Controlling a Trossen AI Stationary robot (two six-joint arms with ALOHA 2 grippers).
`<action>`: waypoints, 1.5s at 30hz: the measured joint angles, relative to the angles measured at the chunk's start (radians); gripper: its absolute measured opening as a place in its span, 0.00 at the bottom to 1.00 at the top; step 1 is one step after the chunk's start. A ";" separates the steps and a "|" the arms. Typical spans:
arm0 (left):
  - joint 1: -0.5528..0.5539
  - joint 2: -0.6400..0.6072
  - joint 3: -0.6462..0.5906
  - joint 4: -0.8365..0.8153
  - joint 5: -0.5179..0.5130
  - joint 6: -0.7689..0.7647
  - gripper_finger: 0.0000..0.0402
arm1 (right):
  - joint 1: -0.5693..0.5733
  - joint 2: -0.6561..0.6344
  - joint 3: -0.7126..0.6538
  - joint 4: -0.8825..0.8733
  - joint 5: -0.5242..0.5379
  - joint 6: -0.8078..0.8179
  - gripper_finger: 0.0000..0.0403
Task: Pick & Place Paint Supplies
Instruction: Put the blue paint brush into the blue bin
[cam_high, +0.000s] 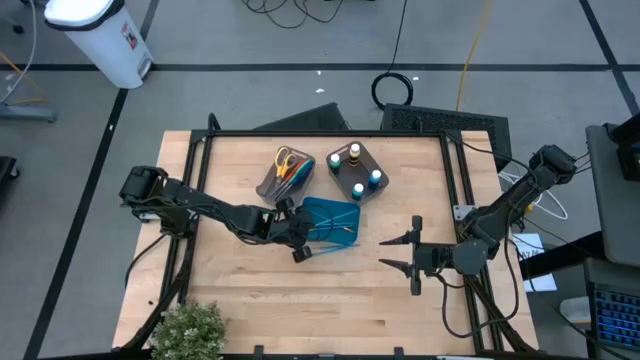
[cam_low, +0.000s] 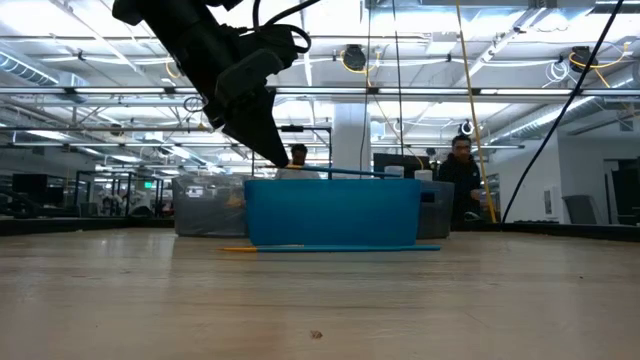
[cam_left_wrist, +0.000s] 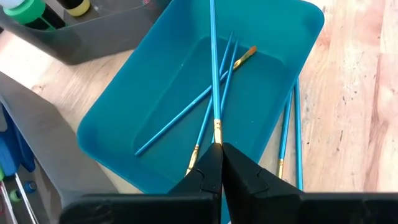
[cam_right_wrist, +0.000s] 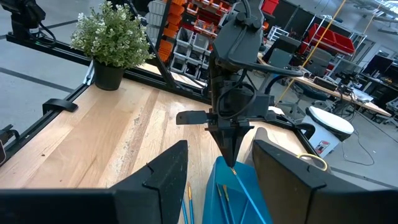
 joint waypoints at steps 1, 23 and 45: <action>0.000 0.000 0.000 0.000 0.001 -0.009 0.02 | 0.000 0.000 0.000 0.000 0.000 0.000 0.42; -0.033 -0.069 0.023 0.037 0.134 -0.055 0.26 | 0.000 0.000 0.000 -0.001 0.001 0.000 0.42; -0.150 0.110 0.010 0.087 0.145 -0.101 0.26 | -0.007 0.000 0.000 -0.011 0.002 0.019 0.42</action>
